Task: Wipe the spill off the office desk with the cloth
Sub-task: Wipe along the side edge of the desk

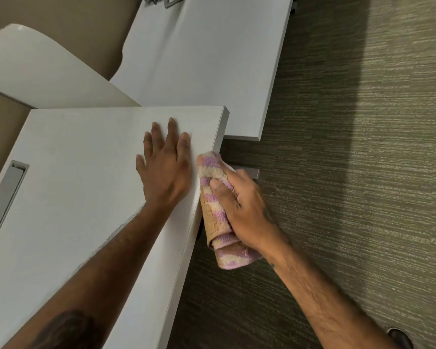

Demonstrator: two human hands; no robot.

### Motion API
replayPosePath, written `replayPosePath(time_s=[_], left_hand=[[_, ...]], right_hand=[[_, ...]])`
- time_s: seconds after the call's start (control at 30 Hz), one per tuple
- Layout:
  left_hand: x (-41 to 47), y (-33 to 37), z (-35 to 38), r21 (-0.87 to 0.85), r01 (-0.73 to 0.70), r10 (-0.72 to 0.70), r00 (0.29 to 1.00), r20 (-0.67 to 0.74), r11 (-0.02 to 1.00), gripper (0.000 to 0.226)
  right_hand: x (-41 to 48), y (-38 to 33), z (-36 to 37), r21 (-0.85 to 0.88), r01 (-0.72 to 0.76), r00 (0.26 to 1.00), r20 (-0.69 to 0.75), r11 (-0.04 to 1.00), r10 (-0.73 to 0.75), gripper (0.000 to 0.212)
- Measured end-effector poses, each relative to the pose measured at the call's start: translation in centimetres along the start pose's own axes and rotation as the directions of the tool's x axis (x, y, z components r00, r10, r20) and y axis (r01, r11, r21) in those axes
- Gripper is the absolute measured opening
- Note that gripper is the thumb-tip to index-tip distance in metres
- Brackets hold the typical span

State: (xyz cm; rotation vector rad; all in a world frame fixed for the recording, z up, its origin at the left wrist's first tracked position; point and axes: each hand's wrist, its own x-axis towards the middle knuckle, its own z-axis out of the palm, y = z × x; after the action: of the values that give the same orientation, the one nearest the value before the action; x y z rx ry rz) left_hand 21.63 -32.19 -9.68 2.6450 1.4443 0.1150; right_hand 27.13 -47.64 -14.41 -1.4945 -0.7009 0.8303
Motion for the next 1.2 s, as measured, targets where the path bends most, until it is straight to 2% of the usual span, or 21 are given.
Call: replayPosePath(time_s=[0.2,0.3,0.4,0.5,0.57,0.67,0.8,0.9,1.03,1.07,1.1,1.2], left_hand=[[0.0,-0.1,-0.2,-0.007,-0.007,0.007,1.0,0.014,1.0,0.062],[-0.1,0.1,-0.3,-0.025,0.006,-0.006,1.0,-0.001,1.0,0.058],[-0.1,0.2,-0.5,-0.022,0.012,-0.012,1.0,0.002,1.0,0.057],[-0.3,0.3,-0.6,-0.025,0.017,-0.017,1.0,0.007,1.0,0.057],[-0.2,0.3,-0.6,-0.03,0.011,-0.011,1.0,0.008,0.999,0.058],[-0.1,0.1,-0.6,-0.014,0.007,-0.006,1.0,0.006,1.0,0.058],[-0.1,0.2,-0.5,-0.011,0.008,-0.008,1.0,0.011,1.0,0.058],[-0.1,0.2,-0.5,-0.015,0.017,-0.017,1.0,0.009,1.0,0.057],[-0.3,0.3,-0.6,-0.018,0.007,-0.007,1.0,0.007,1.0,0.058],[-0.4,0.4,-0.7,-0.017,0.005,-0.005,1.0,0.007,1.0,0.058],[-0.4,0.4,-0.7,-0.017,0.005,-0.005,1.0,0.007,1.0,0.057],[-0.4,0.4,-0.7,-0.003,-0.011,0.011,1.0,-0.001,1.0,0.057]], right_hand=[[-4.6,1.5,2.3,0.126,-0.072,0.988,0.141,0.989,0.054,0.061],[-6.2,1.8,2.4,0.12,-0.087,0.974,0.217,0.989,0.06,0.054],[-6.3,2.4,0.1,-0.021,-0.111,0.933,0.343,0.994,0.111,0.044],[-5.3,2.6,-3.5,0.053,-0.278,0.864,0.451,0.959,0.226,0.026],[-4.3,2.1,-4.9,0.117,-0.303,0.907,0.339,0.946,0.248,0.03],[-3.1,0.8,-3.9,0.111,-0.193,0.974,0.142,0.975,0.177,0.04],[-4.5,0.2,1.0,0.102,-0.132,0.983,0.143,0.986,0.117,0.041],[-6.9,1.6,2.6,0.029,-0.063,0.988,0.145,0.998,0.058,0.044],[-8.3,2.3,0.5,-0.166,0.002,0.929,0.366,0.986,0.06,0.042],[-7.7,2.2,-0.5,-0.206,0.008,0.925,0.373,0.979,0.071,0.041],[-6.5,1.9,-1.7,-0.21,-0.012,0.941,0.327,0.978,0.082,0.04],[-1.2,0.5,-4.8,-0.098,-0.149,0.989,0.013,0.984,0.151,0.039]])
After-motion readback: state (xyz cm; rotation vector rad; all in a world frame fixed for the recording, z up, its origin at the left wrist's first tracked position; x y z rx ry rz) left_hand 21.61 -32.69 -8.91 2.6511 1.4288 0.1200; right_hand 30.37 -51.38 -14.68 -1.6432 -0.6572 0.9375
